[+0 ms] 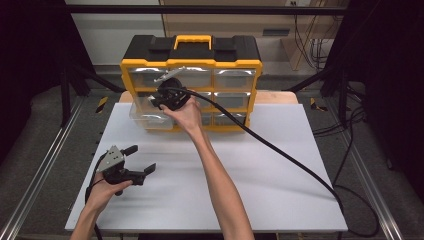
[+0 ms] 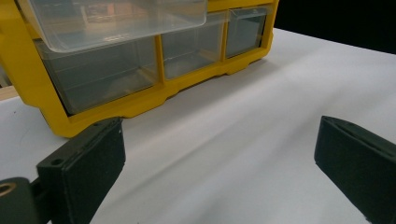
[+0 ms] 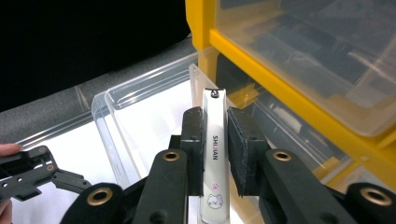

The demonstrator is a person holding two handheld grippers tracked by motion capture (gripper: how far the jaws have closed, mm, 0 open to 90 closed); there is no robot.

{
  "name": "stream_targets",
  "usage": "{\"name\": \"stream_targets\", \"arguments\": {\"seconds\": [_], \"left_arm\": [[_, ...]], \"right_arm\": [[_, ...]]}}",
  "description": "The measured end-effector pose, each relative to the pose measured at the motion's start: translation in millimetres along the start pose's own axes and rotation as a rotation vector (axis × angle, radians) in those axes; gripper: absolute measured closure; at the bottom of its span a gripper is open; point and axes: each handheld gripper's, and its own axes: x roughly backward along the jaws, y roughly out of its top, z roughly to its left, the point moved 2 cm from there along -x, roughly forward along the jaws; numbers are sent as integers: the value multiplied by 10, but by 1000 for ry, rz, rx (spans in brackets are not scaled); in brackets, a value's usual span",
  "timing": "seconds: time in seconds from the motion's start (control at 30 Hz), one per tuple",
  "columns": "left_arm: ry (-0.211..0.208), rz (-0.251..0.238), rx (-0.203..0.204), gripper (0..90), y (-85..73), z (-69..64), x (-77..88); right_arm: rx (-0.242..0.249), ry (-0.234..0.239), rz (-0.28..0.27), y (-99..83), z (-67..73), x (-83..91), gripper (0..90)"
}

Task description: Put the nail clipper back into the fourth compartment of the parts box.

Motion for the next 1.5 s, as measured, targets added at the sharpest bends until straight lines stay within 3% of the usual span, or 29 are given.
{"name": "stream_targets", "arguments": {"seconds": [0.8, 1.07, 1.27, 1.5], "left_arm": [[1, 0, -2, 19, 3, 0, 3], [2, 0, -2, 19, 3, 1, 5], [3, -2, 1, 19, 4, 6, 10], [5, -4, 2, 19, 6, 8, 14]], "right_arm": [[21, 2, 89, -120, 10, -116, 771], [17, 6, 94, -120, 14, -111, 766], [24, 7, 36, -93, 8, -57, 661], [24, 4, -101, -2, 20, 179, 449]]}}
